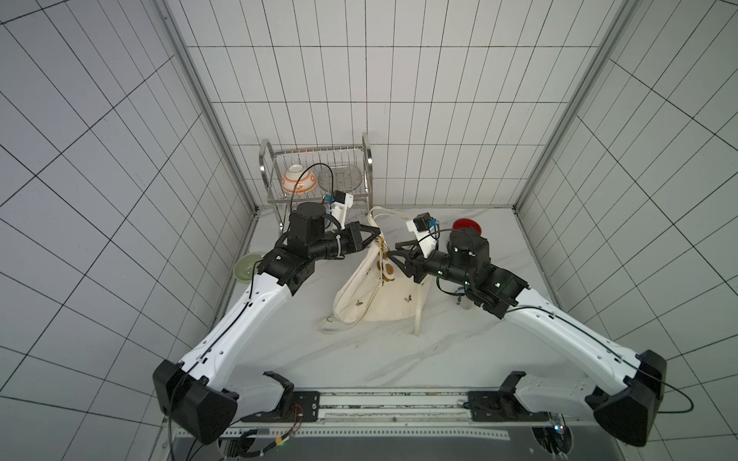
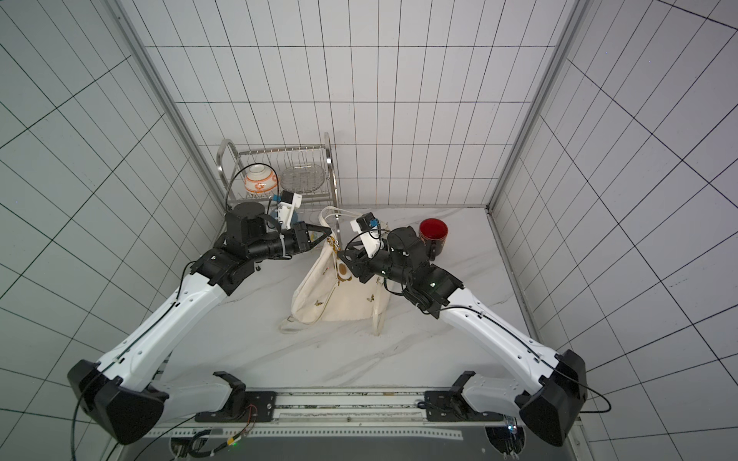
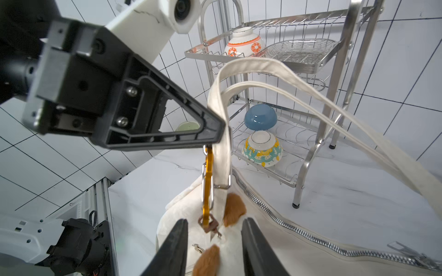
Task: Remove the decoration from the bag
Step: Adjust the bag.
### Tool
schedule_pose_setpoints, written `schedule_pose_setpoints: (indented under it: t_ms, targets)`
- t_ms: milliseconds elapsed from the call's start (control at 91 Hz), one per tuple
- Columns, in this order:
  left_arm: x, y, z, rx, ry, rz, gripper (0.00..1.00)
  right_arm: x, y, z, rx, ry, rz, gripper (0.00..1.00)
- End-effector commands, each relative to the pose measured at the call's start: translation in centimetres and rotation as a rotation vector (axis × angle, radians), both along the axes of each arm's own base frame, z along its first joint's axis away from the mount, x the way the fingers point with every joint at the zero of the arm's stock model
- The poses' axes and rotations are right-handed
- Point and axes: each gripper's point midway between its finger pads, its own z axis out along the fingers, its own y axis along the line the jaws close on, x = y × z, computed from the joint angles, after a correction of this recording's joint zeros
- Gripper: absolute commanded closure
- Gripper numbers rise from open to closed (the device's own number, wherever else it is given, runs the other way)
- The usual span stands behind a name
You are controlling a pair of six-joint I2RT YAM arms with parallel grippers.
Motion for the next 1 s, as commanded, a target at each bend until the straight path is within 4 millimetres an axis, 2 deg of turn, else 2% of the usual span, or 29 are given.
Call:
schedule_pose_setpoints:
  t_ms: [0,176,231,462,737,857,989]
  targets:
    - [0.2,0.8,1.1,0.037,-0.055,0.063,1.0,0.5,0.7,1.5,0.054,-0.017,-0.011,0.65]
    - [0.0,0.6,1.5,0.033,-0.062,0.071,1.0,0.1,1.6,1.1,0.099,0.042,0.034,0.82]
    - [0.1,0.7,1.4,0.033,-0.059,0.082,1.0,-0.1,1.7,1.2,0.109,0.05,0.054,0.84]
    - [-0.4,0.4,1.4,0.002,-0.045,0.067,1.0,-1.0,2.4,0.1,0.126,0.133,0.12,0.85]
    - [-0.9,0.3,1.5,-0.035,-0.036,0.055,1.0,-0.1,1.9,-1.5,0.058,0.15,0.065,0.73]
    - [-1.1,-0.1,1.8,-0.051,-0.037,0.04,1.0,0.0,1.8,-1.6,0.069,0.164,0.076,0.79]
    - [-1.1,-0.2,1.9,-0.055,-0.032,0.034,1.0,0.2,1.1,-1.4,0.1,0.168,0.076,0.79]
